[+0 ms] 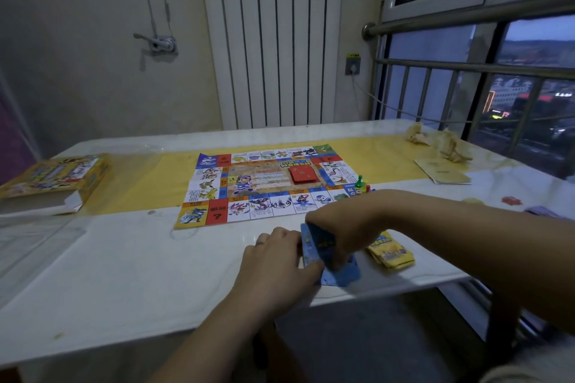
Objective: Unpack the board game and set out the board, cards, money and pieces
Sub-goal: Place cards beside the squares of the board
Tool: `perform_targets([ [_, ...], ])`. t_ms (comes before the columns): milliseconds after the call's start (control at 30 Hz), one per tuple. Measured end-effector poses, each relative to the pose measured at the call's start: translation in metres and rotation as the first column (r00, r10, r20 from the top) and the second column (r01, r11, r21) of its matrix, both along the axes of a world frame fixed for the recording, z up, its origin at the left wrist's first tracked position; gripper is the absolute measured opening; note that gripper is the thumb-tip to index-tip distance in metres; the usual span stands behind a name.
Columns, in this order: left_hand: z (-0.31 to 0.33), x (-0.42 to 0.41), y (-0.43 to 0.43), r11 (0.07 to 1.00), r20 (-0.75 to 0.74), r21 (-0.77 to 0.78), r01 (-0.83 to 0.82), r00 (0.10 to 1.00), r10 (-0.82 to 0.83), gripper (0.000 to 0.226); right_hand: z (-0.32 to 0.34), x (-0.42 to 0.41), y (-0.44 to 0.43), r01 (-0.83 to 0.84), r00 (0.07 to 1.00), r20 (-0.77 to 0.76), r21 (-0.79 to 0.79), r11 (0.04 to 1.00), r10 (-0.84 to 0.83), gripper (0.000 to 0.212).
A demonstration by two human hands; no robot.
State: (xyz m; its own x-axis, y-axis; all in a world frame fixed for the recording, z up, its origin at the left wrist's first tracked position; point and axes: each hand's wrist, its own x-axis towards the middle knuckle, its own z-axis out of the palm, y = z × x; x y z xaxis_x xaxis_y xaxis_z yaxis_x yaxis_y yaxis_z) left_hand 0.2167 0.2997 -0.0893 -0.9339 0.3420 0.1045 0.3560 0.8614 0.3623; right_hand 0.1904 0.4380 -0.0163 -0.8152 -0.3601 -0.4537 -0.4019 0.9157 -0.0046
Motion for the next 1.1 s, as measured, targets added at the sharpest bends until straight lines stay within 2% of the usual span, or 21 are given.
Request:
perform_targets([
  [33, 0.001, 0.001, 0.002, 0.999, 0.014, 0.033, 0.001, 1.000, -0.001, 0.029, 0.001, 0.002, 0.001, -0.006, 1.000, -0.008, -0.031, 1.000, 0.006, 0.039],
  [100, 0.005, 0.003, 0.004, 0.979, 0.086, 0.205, 0.008, 0.996, -0.026, 0.022, 0.003, 0.005, 0.003, -0.013, 0.999, -0.032, -0.111, 0.994, 0.009, 0.036],
  [167, 0.009, 0.002, 0.005, 0.908, 0.161, 0.419, 0.016, 0.983, -0.092, 0.021, 0.007, 0.006, 0.006, -0.014, 0.998, -0.065, -0.224, 0.975, 0.000, 0.032],
  [267, 0.012, -0.003, 0.001, 0.758, 0.225, 0.652, 0.013, 0.952, -0.210, 0.033, 0.009, 0.006, 0.007, 0.013, 0.993, -0.104, -0.385, 0.923, -0.057, 0.035],
  [367, 0.013, -0.006, -0.006, 0.669, 0.219, 0.741, -0.045, 0.959, -0.178, 0.029, 0.012, 0.007, 0.008, 0.062, 0.984, -0.115, -0.492, 0.869, -0.135, 0.041],
  [433, 0.013, -0.010, -0.013, 0.613, 0.220, 0.782, -0.115, 0.971, -0.099, 0.023, 0.014, 0.006, 0.010, 0.051, 0.984, -0.130, -0.445, 0.894, -0.121, 0.049],
  [500, 0.013, -0.016, -0.020, 0.507, 0.295, 0.833, -0.224, 0.953, -0.064, 0.022, 0.009, 0.005, 0.012, 0.044, 0.991, -0.107, -0.264, 0.963, -0.075, 0.062],
  [567, 0.014, -0.020, -0.023, 0.380, 0.401, 0.858, -0.346, 0.913, -0.072, 0.021, 0.001, 0.005, 0.008, 0.061, 0.997, -0.042, -0.066, 0.996, -0.064, 0.073],
  [633, 0.016, -0.022, -0.023, 0.259, 0.471, 0.864, -0.432, 0.875, -0.113, 0.022, -0.003, 0.002, 0.003, 0.039, 0.999, -0.014, 0.059, 0.997, -0.038, 0.075],
  [800, 0.019, -0.018, -0.021, 0.006, 0.585, 0.797, -0.604, 0.769, -0.259, 0.015, 0.001, -0.011, -0.007, 0.064, 0.996, 0.052, 0.161, 0.985, -0.073, 0.075],
  [900, 0.024, -0.014, -0.022, -0.166, 0.565, 0.737, -0.655, 0.732, -0.381, 0.008, 0.001, -0.016, -0.009, 0.102, 0.989, 0.091, 0.150, 0.983, -0.116, 0.072],
  [967, 0.025, -0.012, -0.025, -0.211, 0.551, 0.720, -0.661, 0.730, -0.405, 0.008, 0.001, -0.016, -0.008, 0.113, 0.987, 0.100, 0.129, 0.985, -0.126, 0.070],
  [1100, 0.025, -0.009, -0.028, -0.230, 0.541, 0.697, -0.680, 0.708, -0.454, 0.010, -0.001, -0.015, -0.004, 0.132, 0.986, 0.091, 0.078, 0.988, -0.139, 0.073],
])
